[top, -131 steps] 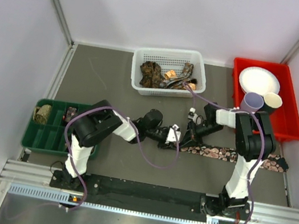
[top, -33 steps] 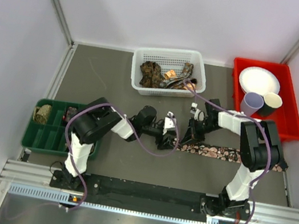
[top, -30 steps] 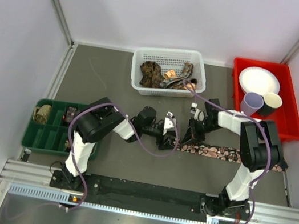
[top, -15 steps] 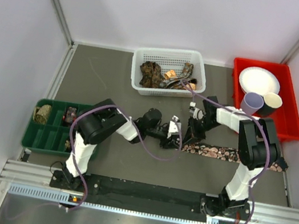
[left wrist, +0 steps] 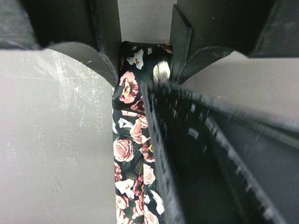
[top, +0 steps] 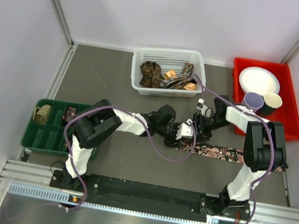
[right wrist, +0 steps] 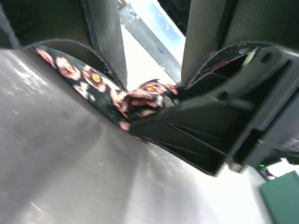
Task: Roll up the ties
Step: Roll the tie at the center of the board.
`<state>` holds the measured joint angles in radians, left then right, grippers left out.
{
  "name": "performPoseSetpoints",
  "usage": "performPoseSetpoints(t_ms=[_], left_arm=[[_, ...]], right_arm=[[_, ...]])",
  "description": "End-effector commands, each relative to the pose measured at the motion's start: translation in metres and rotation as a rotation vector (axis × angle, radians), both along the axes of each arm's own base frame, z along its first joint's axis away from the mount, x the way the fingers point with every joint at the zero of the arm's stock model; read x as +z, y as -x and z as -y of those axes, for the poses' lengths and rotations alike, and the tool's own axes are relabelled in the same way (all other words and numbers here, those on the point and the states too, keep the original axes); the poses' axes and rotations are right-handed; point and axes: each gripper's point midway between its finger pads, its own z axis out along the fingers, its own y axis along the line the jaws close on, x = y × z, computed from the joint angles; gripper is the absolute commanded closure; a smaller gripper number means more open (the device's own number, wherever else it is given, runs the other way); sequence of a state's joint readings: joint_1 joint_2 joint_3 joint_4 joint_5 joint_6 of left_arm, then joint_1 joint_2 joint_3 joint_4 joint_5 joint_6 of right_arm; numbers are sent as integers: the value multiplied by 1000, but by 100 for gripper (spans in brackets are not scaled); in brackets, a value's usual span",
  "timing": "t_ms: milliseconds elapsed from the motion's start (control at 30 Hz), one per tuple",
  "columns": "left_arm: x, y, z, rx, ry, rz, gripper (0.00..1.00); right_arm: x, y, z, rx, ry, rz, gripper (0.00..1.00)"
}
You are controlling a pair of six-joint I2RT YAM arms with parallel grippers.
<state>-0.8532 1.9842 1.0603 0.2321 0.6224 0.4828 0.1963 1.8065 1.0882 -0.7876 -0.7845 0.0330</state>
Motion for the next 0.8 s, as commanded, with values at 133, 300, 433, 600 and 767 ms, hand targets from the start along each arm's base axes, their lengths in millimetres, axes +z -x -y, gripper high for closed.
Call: performPoseSetpoints(t_ms=[133, 300, 433, 600, 767], left_arm=[[-78, 2, -73, 119, -440, -14, 75], [-77, 4, -74, 136, -455, -27, 75], [-78, 6, -75, 136, -460, -25, 75], [-79, 5, -72, 133, -467, -10, 73], [-80, 8, -70, 147, -452, -76, 49]], right_arm=[[1, -7, -22, -22, -145, -15, 55], [-5, 3, -21, 10, -128, -41, 61], [-7, 9, -21, 20, -107, -37, 60], [-15, 14, -21, 61, -56, -35, 90], [-35, 12, -4, 76, 67, 8, 100]])
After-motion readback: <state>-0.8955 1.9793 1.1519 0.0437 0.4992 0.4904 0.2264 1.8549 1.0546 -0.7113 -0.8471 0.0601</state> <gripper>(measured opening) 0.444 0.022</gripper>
